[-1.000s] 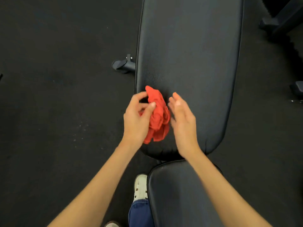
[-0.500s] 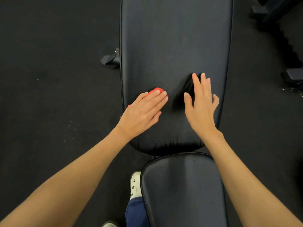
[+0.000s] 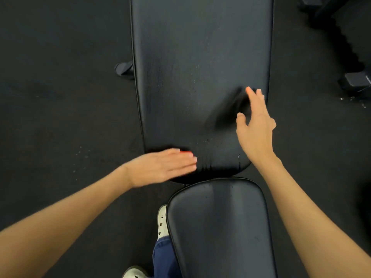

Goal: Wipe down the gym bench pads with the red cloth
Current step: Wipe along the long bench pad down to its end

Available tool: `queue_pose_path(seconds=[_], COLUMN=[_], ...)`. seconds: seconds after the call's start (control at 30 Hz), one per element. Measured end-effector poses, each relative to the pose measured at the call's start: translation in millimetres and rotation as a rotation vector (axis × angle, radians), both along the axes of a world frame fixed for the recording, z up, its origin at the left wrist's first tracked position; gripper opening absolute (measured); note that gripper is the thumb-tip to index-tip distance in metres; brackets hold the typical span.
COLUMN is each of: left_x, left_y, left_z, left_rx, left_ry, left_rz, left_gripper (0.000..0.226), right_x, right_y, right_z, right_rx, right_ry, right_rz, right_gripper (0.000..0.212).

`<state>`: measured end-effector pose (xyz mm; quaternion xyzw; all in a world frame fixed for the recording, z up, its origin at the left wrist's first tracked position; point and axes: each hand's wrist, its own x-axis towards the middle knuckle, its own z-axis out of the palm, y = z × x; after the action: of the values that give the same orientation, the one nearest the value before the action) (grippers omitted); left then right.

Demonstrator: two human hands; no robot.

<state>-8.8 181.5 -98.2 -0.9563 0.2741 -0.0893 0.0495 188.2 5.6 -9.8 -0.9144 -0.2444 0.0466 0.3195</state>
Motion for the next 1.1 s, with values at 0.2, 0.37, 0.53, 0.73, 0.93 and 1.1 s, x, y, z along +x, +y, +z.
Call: queue_pose_path(seconds=[0.2,0.37,0.53,0.73,0.93,1.1], left_x=[94,123,100,47,42,94], left_y=[73,51,-1,-47,-27,15], left_z=[89,99,52,-5,3,75], left_rx=[-0.053,-0.261,-0.426,-0.263,-0.041,-0.082], left_ry=[-0.307,-0.419,-0.440,-0.145,0.085,-0.120], left_rz=[0.311,0.658,0.593,0.258,-0.014,0.220], left_gripper=[0.044,0.045,0.039,0.039,0.067,0.049], right_x=[16,25,20,21,24,28], right_y=[-10,-10,-20,-22,-28,-33], right_z=[15,2,-17,-23,-21,-17], right_rx=[0.092,0.105,0.127,0.141,0.149,0.099], right_ry=[0.043,0.223,0.302,0.282,0.297,0.330], right_rz=[-0.126,-0.216,-0.193,-0.189,-0.170,-0.146], right_gripper=[0.063,0.066,0.070,0.069,0.070,0.072])
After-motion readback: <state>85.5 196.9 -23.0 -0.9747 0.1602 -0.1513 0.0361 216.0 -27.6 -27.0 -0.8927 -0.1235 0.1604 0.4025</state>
